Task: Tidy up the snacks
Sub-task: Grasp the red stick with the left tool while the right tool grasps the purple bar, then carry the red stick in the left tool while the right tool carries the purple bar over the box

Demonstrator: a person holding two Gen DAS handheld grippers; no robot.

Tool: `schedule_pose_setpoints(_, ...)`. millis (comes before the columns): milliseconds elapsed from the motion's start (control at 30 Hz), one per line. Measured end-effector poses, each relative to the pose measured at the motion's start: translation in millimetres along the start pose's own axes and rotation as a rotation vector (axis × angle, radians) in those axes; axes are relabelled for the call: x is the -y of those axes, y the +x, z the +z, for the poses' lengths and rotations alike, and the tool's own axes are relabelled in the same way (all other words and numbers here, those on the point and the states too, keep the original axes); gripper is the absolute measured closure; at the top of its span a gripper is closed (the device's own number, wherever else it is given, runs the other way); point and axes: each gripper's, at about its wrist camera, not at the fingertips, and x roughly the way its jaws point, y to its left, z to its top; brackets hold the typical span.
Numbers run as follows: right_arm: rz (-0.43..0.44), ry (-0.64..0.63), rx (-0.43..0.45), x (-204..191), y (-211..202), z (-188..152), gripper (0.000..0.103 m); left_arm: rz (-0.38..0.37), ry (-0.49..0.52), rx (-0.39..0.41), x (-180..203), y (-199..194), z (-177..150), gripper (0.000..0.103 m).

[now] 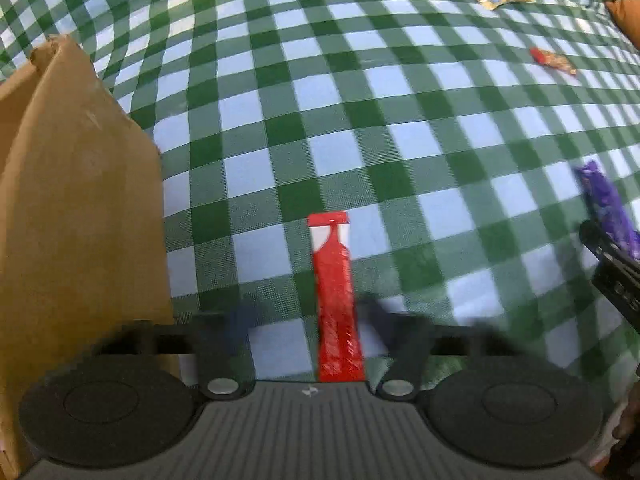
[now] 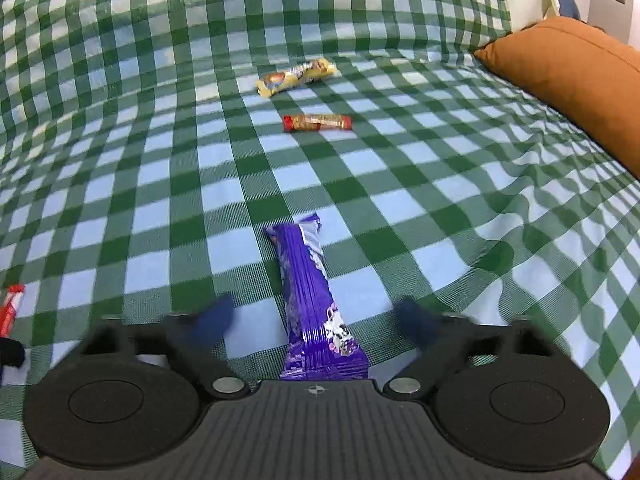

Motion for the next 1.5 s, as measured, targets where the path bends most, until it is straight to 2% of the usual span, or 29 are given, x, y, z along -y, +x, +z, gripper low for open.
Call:
schedule_pose_setpoints(33, 0.006, -0.001, -0.002, -1, -1, 1, 0.061, -0.003, 0.006, -0.007, 2, -1, -1, 0.085)
schedule_pose_setpoints(67, 0.01, -0.002, -0.007, -1, -5, 4, 0.079, -0.004, 0.008, -0.015, 2, -3, -2, 0.085)
schedule_pose_setpoints(133, 0.021, 0.002, -0.017, -3, -10, 7, 0.082, -0.014, 0.009, -0.022, -1, -9, -6, 0.085)
schedule_pose_setpoints(300, 0.043, 0.0, 0.069, -13, -42, 14, 0.083, -0.072, 0.015, 0.059, -11, -53, -18, 0.085)
schedule_pose_setpoints(467, 0.08, 0.002, 0.148, -25, -95, 21, 0.083, -0.121, 0.014, 0.145, -18, -107, -31, 0.085)
schedule_pose_setpoints(633, 0.14, -0.029, 0.209, -46, -156, 20, 0.083, -0.165, -0.028, 0.226, -47, -170, -53, 0.085)
schedule_pose_setpoints(800, 0.231, -0.072, 0.22, -61, -224, 3, 0.083, -0.158, -0.09, 0.295, -90, -226, -87, 0.085)
schedule_pose_setpoints(1000, 0.371, -0.128, 0.211, -93, -308, -29, 0.083, -0.108, -0.184, 0.321, -151, -267, -140, 0.085)
schedule_pose_setpoints(1233, 0.512, -0.21, 0.186, -145, -368, -50, 0.083, -0.085, -0.291, 0.368, -213, -307, -205, 0.085)
schedule_pose_setpoints(1500, 0.57, -0.33, 0.181, -187, -411, -78, 0.083, -0.077, -0.357, 0.405, -250, -332, -264, 0.085)
